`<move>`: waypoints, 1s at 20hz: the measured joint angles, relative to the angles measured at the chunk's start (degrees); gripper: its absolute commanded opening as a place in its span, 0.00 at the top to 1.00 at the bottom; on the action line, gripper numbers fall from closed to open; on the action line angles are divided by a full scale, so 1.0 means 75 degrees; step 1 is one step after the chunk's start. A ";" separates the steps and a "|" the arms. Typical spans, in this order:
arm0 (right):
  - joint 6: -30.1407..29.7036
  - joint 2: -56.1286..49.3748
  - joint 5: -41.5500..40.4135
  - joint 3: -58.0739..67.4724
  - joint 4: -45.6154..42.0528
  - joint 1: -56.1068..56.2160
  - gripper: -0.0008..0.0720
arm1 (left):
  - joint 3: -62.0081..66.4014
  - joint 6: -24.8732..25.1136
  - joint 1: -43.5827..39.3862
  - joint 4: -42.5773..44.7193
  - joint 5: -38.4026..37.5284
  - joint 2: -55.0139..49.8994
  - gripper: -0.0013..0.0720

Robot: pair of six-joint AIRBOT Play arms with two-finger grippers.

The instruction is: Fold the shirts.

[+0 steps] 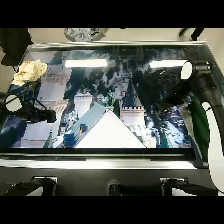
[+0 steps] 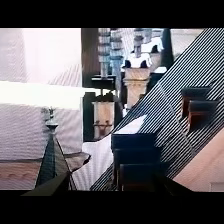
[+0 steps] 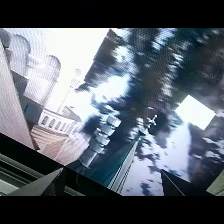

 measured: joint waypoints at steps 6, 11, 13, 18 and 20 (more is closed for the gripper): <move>0.0003 0.0000 0.0000 0.0000 0.0000 0.0000 0.05 | 0.0000 0.0000 0.0000 0.0003 0.0003 0.0000 0.15; 0.0000 0.0000 0.0000 0.0000 0.0000 0.0000 0.05 | 0.0000 0.0000 0.0000 0.0003 0.0000 0.0000 0.15; 0.0000 0.0000 0.0000 0.0000 0.0000 0.0000 0.05 | 0.0000 0.0000 0.0000 0.0003 0.0000 0.0000 0.15; 0.0000 0.0000 -0.0003 0.0000 0.0000 0.0000 0.05 | 0.0000 0.0000 0.0000 0.0000 0.0128 -0.0015 0.15; 0.0003 0.0000 -0.0003 0.0000 0.0000 0.0000 0.05 | 0.0000 0.0000 0.0000 -0.0006 0.0519 -0.0044 0.15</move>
